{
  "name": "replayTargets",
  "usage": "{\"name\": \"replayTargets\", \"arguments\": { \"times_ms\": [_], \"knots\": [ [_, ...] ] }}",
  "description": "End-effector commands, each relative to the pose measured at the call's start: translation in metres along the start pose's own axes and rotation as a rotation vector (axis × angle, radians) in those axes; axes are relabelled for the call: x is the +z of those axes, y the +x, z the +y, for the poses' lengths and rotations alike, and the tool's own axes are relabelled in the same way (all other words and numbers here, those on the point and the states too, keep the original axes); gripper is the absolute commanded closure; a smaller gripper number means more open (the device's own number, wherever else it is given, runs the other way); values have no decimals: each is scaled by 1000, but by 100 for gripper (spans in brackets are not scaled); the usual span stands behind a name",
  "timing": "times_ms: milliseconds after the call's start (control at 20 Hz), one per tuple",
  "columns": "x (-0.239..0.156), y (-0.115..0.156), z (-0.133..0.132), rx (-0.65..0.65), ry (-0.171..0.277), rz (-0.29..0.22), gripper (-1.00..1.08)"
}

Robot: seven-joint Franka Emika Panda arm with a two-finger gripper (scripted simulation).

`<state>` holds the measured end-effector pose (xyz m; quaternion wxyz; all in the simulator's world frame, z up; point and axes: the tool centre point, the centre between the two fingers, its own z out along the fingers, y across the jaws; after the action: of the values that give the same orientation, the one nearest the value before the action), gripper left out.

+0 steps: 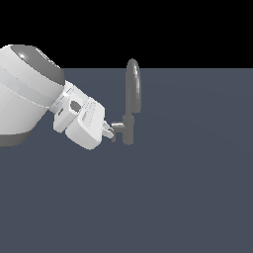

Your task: Turn on the faucet by rotating a designated handle.

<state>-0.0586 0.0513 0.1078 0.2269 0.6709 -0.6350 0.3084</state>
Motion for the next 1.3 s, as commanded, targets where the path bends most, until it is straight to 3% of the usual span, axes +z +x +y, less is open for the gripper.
{"name": "replayTargets", "arguments": {
  "times_ms": [0,450,500,1250],
  "knots": [
    [11,-7,2,-1,-10,4,108],
    [45,-32,4,-1,-30,7,108],
    [19,-22,-10,13,20,2,108],
    [63,-51,-33,1,-24,7,108]
  ]
}}
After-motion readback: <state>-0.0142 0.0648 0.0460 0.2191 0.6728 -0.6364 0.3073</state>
